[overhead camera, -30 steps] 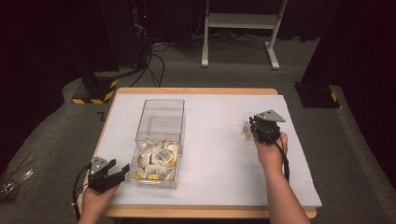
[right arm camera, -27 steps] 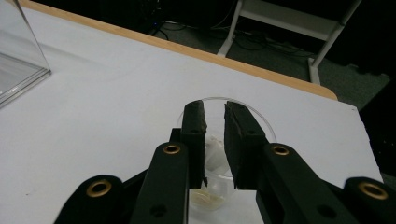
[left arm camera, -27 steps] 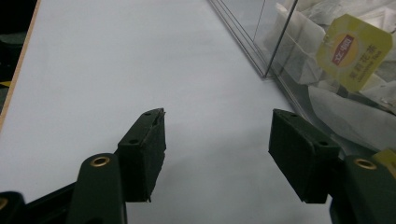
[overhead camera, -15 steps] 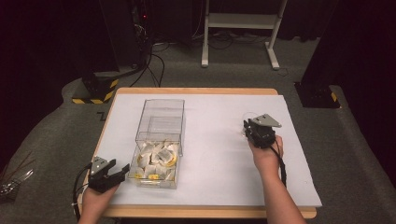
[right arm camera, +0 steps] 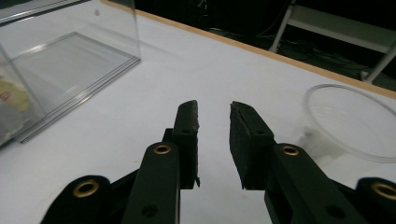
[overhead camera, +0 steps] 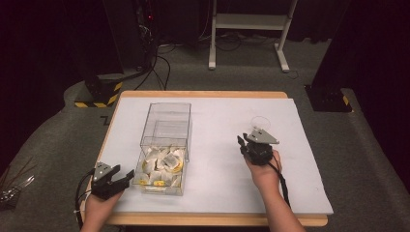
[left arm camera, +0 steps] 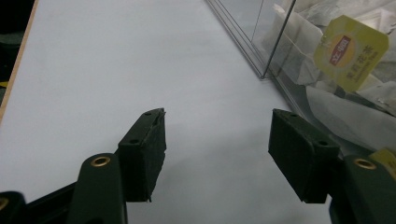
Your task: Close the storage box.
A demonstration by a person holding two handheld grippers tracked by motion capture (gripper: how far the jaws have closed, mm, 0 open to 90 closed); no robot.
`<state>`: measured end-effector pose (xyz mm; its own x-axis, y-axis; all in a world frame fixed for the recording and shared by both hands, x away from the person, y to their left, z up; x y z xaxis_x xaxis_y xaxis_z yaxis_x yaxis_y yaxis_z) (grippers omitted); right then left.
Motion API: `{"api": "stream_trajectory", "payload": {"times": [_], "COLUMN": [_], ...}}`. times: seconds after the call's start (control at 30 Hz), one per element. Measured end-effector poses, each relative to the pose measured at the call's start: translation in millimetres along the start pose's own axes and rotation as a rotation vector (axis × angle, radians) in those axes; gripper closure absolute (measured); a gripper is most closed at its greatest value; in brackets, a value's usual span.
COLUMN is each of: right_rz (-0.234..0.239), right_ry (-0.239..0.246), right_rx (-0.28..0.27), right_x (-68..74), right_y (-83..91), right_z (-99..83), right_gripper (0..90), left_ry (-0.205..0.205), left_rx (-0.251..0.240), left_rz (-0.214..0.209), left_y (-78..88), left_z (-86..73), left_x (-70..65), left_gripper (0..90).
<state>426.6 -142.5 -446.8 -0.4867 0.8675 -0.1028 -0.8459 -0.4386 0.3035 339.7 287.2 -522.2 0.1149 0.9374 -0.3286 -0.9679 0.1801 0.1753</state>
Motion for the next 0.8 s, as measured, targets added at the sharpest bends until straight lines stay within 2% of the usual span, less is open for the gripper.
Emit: {"api": "stream_trajectory", "payload": {"times": [0.17, 0.3, 0.4, 0.47, 0.6, 0.73, 0.77, 0.8], "right_rz": [0.047, 0.088, 0.115, 0.132, 0.163, 0.188, 0.191, 0.196], "right_ry": [0.01, 0.013, 0.019, 0.023, 0.028, 0.036, 0.037, 0.03], "right_rx": [-0.002, -0.008, -0.012, -0.012, -0.011, -0.008, -0.009, -0.01], "right_x": [19.3, 34.5, 46.0, 53.8, 68.6, 81.6, 84.3, 86.9], "right_y": [3.1, 6.4, 8.4, 9.9, 12.5, 14.3, 15.0, 15.8], "right_z": [-3.3, -4.7, -6.3, -7.9, -12.1, -16.9, -17.8, -18.8], "right_gripper": [71.3, 70.9, 69.9, 69.4, 68.7, 67.0, 66.8, 66.6], "left_ry": [0.006, -0.006, 0.021, 0.006, 0.02, 0.001, -0.015, -0.011], "left_rx": [-0.009, -0.007, -0.028, -0.018, -0.029, -0.029, -0.019, -0.022], "left_rz": [-0.006, -0.012, -0.009, -0.023, -0.039, -0.056, -0.061, -0.067], "left_y": [0.2, 1.6, 1.5, 3.9, 8.1, 10.5, 11.8, 12.2], "left_z": [0.5, 0.7, 0.8, 1.0, 2.4, 0.7, 0.4, 0.3], "left_x": [0.0, 0.3, -2.0, -1.2, -2.2, -5.8, -6.1, -7.6], "left_gripper": [37.6, 38.8, 39.7, 40.1, 41.2, 41.4, 41.4, 41.4]}}
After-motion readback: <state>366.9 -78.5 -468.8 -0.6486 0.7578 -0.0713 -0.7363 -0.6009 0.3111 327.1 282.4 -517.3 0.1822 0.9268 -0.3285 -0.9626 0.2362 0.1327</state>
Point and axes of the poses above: each handheld gripper's, and its own axes: y roughly backward along the jaws, z roughly out of its top, x roughly to its left, the point moved 3 cm from there along -y, roughly forward along the jaws, and after that the axes turned 11 degrees about -x, right-handed, at the moved point
